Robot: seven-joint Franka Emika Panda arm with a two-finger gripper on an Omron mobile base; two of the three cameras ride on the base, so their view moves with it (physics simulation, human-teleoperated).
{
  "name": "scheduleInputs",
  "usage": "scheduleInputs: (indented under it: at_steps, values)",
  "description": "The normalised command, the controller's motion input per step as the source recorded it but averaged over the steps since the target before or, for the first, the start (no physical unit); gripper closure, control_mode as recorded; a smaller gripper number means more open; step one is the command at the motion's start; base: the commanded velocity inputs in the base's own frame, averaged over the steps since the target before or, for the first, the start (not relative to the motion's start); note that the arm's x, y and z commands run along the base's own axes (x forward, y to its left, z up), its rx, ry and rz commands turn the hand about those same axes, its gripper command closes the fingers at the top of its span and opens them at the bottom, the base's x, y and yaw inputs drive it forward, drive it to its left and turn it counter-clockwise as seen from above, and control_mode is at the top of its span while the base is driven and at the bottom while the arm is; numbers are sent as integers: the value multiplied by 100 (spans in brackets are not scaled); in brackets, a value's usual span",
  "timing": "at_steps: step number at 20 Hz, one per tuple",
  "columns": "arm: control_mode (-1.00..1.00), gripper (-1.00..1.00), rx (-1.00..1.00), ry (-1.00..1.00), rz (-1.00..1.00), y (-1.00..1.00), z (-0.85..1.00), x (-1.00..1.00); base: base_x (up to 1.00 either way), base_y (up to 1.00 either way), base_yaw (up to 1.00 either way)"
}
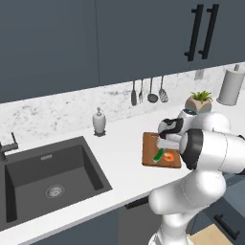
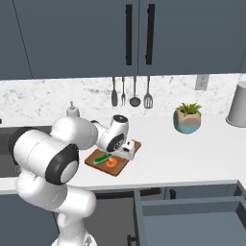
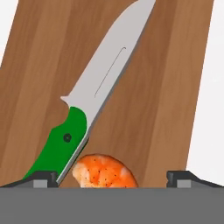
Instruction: Pick up the knife from the drawer and place it on the cutting board. Then place the meat from the plate to the cutting board.
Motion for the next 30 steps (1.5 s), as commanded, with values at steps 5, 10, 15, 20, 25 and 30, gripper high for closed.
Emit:
scheduleInputs:
  at_steps: [5,10,15,20,25,30]
  values:
    - [-100,-100,4,-13,0,-4,90,-38,0,0,0]
    - [-100,-100,6,-12,0,-8,87,-78,0,0,0]
    - [-100,-100,6,-9,0,-7,82,-96,0,0,0]
    - [-100,-100,4,-2,-1,0,72,-85,0,0,0]
    - [-100,-100,0,0,-2,0,5,-31,0,0,0]
    - [-100,-100,0,0,0,0,0,-15,0,0,0]
